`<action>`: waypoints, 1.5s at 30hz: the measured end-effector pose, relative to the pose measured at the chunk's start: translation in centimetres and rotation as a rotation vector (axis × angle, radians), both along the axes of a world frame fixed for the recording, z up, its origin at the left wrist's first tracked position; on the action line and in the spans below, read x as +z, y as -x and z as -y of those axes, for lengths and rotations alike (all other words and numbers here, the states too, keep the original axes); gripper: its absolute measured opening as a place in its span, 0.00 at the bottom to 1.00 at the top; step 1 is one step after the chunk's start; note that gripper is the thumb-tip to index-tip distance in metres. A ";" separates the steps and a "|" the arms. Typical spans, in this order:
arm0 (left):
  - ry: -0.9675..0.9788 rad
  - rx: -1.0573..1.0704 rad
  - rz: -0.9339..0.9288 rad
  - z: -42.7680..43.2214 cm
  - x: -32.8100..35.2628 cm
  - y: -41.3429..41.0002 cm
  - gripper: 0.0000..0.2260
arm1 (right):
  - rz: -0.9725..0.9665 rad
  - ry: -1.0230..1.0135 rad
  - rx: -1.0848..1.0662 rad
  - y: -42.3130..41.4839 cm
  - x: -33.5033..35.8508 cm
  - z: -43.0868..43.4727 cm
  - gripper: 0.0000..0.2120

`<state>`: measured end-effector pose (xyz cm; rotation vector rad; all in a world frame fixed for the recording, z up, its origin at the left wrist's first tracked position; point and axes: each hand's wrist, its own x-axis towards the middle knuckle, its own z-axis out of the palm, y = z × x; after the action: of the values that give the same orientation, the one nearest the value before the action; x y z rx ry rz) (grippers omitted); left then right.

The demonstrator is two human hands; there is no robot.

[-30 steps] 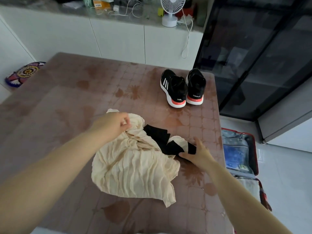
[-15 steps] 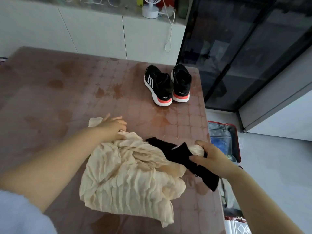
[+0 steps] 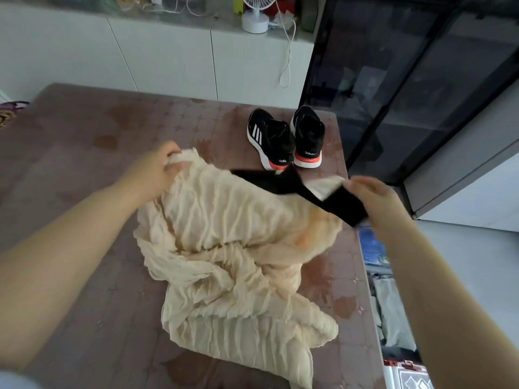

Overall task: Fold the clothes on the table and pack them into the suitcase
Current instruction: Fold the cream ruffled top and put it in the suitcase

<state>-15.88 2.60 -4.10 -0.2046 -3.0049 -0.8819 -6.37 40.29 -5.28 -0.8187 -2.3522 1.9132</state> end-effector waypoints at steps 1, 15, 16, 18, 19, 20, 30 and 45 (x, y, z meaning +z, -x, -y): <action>0.013 0.098 -0.065 0.3 -0.7 0.8 0.11 | -0.052 0.058 -0.071 0.8 -0.3 0.7 0.15; 0.321 0.389 0.577 4.0 -10.8 -3.2 0.44 | 0.281 -0.445 0.246 -1.9 -9.0 7.1 0.25; 0.281 0.384 0.575 4.3 -11.1 -3.7 0.40 | 0.261 -0.487 0.354 -1.9 -9.0 7.4 0.21; 0.180 0.364 0.485 4.7 -10.9 -4.0 0.26 | 0.252 -0.547 0.518 -1.6 -8.7 7.5 0.06; 0.122 0.357 0.433 4.9 -10.6 -3.9 0.19 | 0.225 -0.570 0.524 -1.4 -8.4 7.0 0.04; 0.054 0.371 0.385 5.2 -10.1 -3.7 0.15 | 0.193 -0.584 0.470 -1.0 -7.9 6.3 0.06; -0.122 0.515 0.080 9.5 -6.3 -1.7 0.17 | 0.126 -0.338 0.012 0.4 -5.1 0.3 0.22; 0.027 -0.370 0.267 5.8 -8.0 -9.9 0.13 | -0.007 -0.642 0.464 -10.7 -6.3 4.7 0.10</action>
<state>-6.01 -3.21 -12.13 -0.7181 -3.2864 -0.9596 4.38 35.63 -11.57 -0.2247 -3.0583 1.0701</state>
